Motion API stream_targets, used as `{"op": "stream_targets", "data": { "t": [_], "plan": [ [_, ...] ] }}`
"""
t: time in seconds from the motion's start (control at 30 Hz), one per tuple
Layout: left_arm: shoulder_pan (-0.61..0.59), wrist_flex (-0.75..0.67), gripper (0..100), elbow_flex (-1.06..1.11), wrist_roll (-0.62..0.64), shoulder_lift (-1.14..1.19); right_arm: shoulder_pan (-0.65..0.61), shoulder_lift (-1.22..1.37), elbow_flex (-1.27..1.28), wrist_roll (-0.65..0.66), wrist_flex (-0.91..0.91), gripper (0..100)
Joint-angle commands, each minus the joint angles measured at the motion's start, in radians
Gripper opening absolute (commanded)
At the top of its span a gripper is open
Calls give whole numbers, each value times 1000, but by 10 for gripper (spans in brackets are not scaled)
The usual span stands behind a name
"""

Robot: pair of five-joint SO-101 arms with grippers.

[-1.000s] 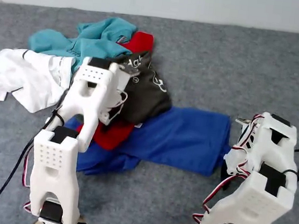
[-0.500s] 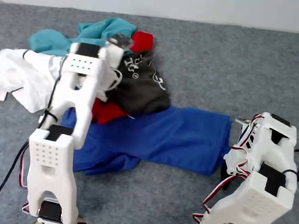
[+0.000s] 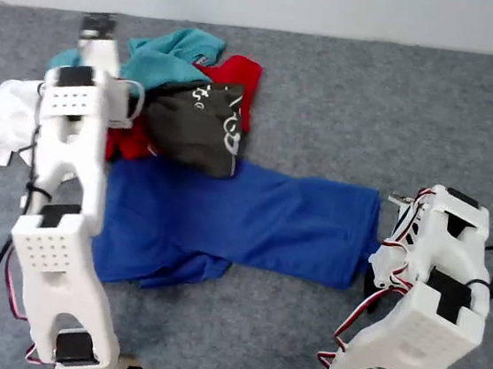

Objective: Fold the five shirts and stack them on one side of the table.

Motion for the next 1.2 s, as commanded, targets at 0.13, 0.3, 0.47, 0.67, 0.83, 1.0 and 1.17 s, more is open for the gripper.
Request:
{"op": "stream_targets", "data": {
  "t": [0.13,0.3,0.47,0.67,0.83,1.0,1.17],
  "plan": [
    [-193,-23,98,-44,51,-6,-4,-39,6,3,-7,394],
    [-244,6,98,-54,52,-15,-4,-39,6,5,-7,394],
    [-267,104,98,-189,52,-15,-4,-39,6,6,-4,394],
    [-233,361,98,-372,48,-15,-4,-39,6,8,-7,394],
    [-123,473,126,-450,17,-37,-4,-39,6,9,-7,394],
    [-43,473,199,-375,-77,-91,-4,-39,6,9,-2,394],
    [46,471,203,-252,-189,-120,-4,-38,6,9,-4,394]
  ]
}}
